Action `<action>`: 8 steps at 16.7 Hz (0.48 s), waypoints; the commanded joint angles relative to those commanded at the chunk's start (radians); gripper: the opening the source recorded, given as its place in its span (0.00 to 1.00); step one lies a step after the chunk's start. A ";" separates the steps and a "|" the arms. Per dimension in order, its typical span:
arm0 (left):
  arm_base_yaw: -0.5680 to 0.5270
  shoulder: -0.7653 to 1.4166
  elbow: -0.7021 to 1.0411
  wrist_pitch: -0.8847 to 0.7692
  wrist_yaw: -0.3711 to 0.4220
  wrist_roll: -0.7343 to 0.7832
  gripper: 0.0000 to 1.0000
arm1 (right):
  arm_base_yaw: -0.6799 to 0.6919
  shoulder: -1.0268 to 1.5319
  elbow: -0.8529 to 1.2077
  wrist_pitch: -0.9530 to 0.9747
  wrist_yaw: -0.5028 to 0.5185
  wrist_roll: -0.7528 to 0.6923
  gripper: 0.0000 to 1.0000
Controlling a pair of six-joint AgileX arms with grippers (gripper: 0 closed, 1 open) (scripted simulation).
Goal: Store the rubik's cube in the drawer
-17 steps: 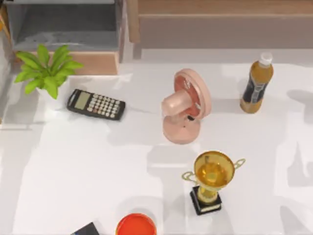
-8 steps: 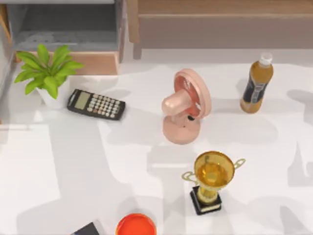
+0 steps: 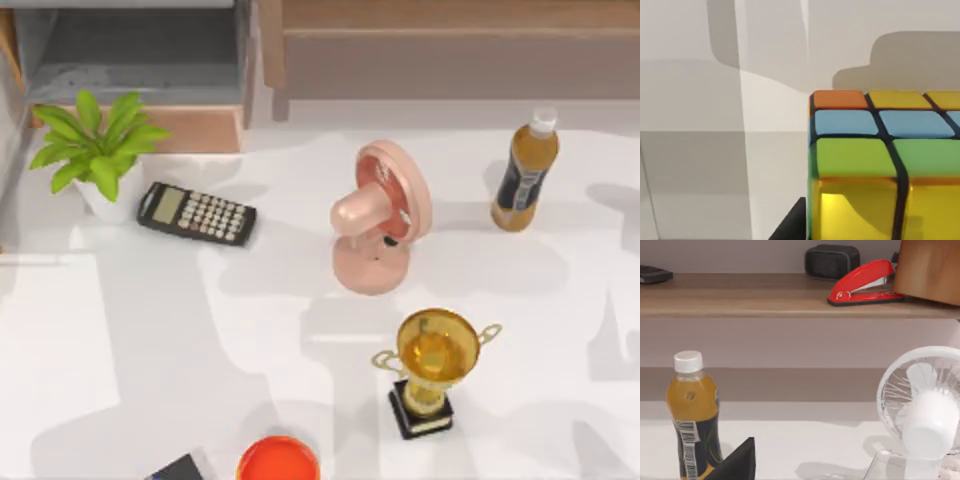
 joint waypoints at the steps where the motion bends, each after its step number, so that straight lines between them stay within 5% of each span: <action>1: 0.000 0.000 0.000 0.000 0.000 0.000 0.23 | 0.000 0.000 0.000 0.000 0.000 0.000 1.00; 8: 0.000 0.000 0.000 0.000 0.000 0.000 0.75 | 0.000 0.000 0.000 0.000 0.000 0.000 1.00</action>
